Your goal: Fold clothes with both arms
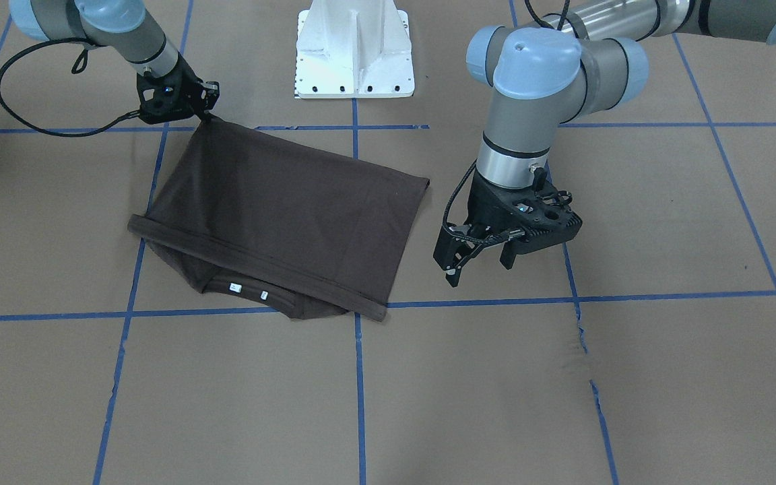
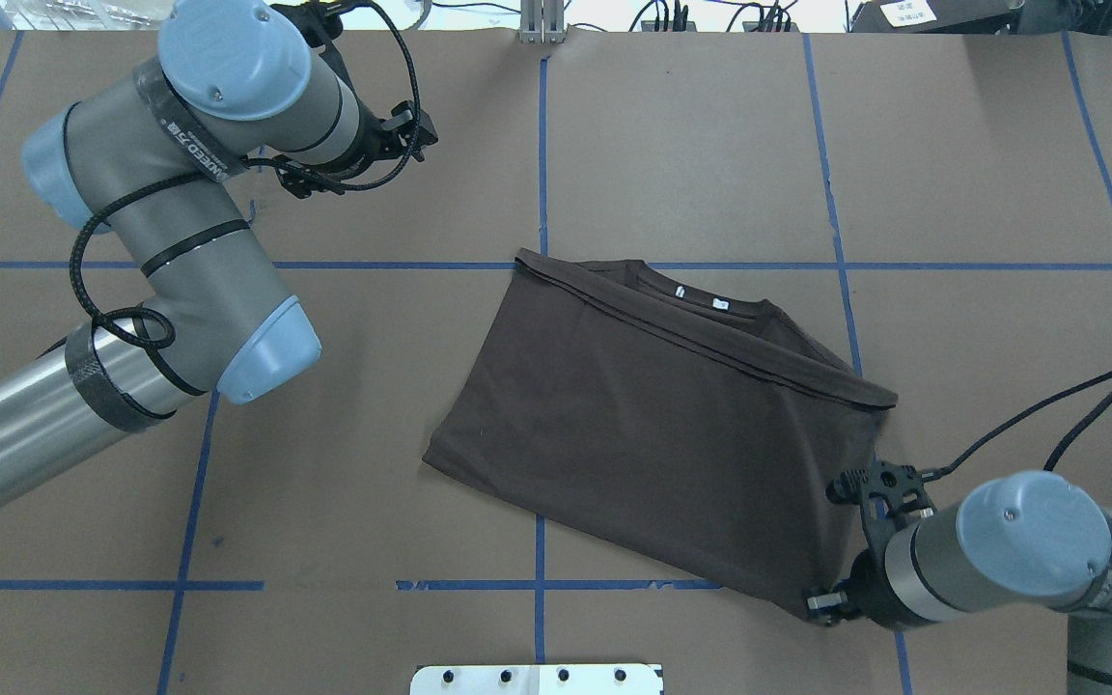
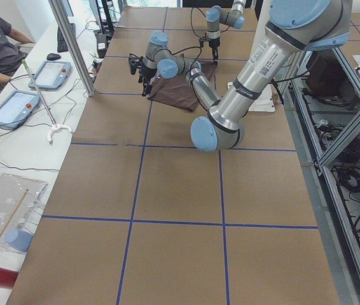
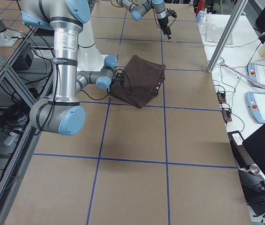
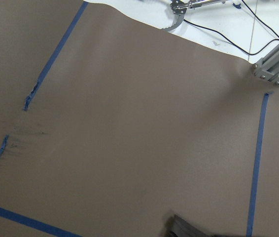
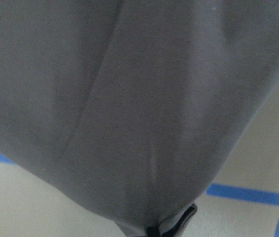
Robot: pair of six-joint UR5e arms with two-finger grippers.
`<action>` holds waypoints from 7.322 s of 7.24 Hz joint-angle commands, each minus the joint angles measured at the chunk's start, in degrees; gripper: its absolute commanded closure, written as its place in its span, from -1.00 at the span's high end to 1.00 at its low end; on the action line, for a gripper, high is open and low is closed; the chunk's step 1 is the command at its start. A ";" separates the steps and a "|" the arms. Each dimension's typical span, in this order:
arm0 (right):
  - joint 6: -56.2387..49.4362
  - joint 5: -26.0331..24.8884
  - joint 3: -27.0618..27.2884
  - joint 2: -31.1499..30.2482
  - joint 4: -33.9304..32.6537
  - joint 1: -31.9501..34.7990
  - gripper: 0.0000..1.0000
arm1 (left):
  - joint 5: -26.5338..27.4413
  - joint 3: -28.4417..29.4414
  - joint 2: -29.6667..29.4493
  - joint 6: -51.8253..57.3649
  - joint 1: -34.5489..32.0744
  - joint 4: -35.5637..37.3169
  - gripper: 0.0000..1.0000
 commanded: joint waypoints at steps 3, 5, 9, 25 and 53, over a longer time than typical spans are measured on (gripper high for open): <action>0.98 -2.67 4.44 -0.42 0.52 -1.02 1.00 | -0.15 -2.83 0.70 -2.05 4.11 0.60 1.00; 0.98 -1.18 4.80 5.01 0.52 8.10 1.00 | -0.15 -9.23 7.09 -13.33 13.74 2.45 0.98; 0.89 1.99 4.71 10.31 0.52 17.55 1.00 | 0.64 -8.48 8.53 -28.86 26.53 2.28 0.64; 0.89 1.99 3.75 11.10 0.43 17.73 1.00 | 4.24 -5.04 8.00 -27.89 23.38 1.84 -1.00; -3.24 -8.38 -18.58 37.91 -24.60 8.86 1.00 | -5.43 -7.13 0.86 7.52 -2.81 6.50 1.00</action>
